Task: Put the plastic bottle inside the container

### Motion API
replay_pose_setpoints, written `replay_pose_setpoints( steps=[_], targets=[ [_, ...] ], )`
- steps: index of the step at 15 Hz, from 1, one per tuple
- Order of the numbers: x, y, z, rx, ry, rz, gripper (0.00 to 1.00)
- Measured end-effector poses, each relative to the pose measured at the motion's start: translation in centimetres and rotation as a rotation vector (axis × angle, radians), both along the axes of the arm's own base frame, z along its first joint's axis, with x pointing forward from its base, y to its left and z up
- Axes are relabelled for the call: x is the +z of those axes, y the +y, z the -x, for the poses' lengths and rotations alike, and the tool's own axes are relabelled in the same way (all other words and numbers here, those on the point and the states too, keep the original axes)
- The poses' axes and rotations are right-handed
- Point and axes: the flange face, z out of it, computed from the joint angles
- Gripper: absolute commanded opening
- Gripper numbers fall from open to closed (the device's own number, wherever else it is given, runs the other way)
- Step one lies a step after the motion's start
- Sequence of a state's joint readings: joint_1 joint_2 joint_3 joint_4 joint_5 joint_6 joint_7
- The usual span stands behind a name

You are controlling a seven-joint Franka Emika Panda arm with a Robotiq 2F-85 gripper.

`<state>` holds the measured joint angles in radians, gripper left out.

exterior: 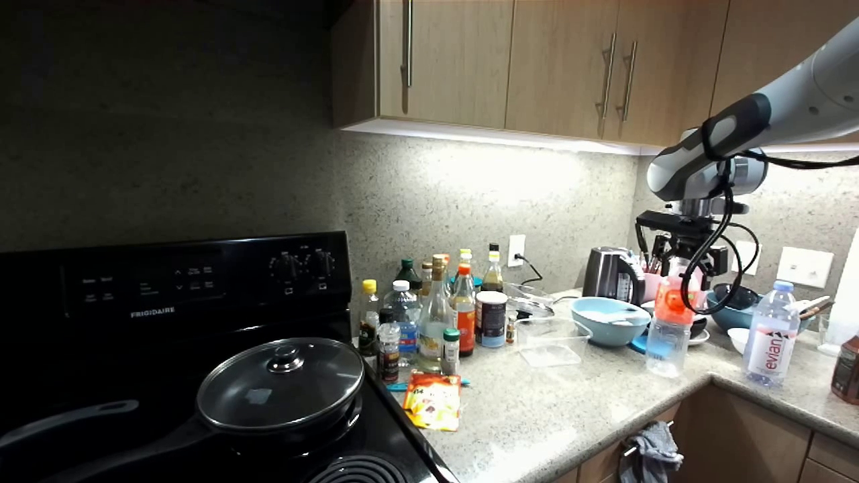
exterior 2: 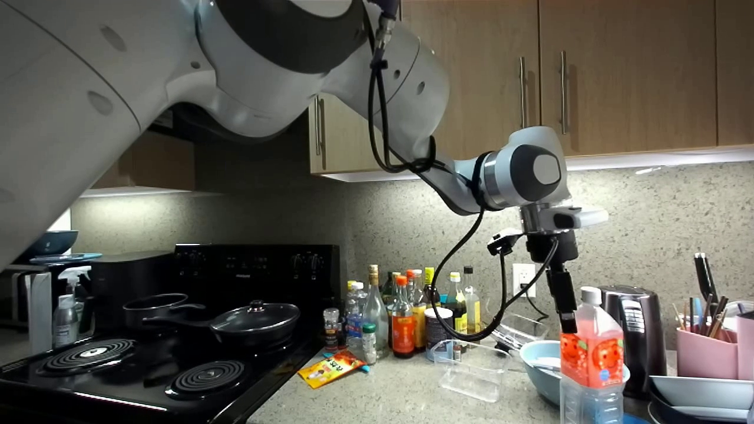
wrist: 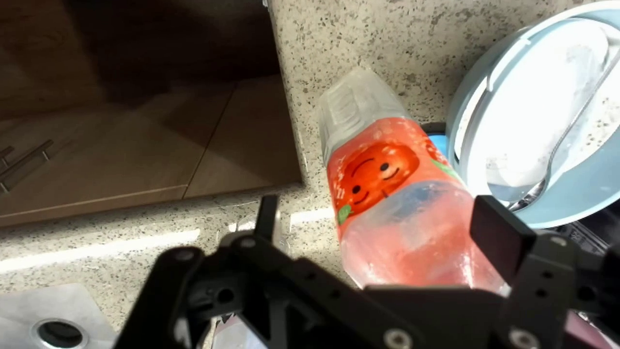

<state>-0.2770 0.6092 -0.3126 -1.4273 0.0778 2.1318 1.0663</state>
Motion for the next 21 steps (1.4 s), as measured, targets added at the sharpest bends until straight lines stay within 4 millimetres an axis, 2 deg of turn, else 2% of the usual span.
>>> replay_pose_setpoints(
  steps=[3, 7, 9, 13, 18, 21],
  targets=[
    [1.0, 0.2, -0.5, -0.001, -0.042, 0.028, 1.0],
    [4.6, 1.7, -1.3, -0.011, -0.133, 0.12, 1.0],
    [5.7, 2.5, -1.3, -0.022, -0.155, 0.153, 1.0],
    [5.2, 2.7, -1.0, -0.042, -0.127, 0.111, 1.0],
    [3.9, 1.4, -0.7, -0.084, -0.094, 0.041, 1.0],
    [3.9, 0.6, -0.9, -0.098, -0.105, 0.023, 1.0]
  ],
)
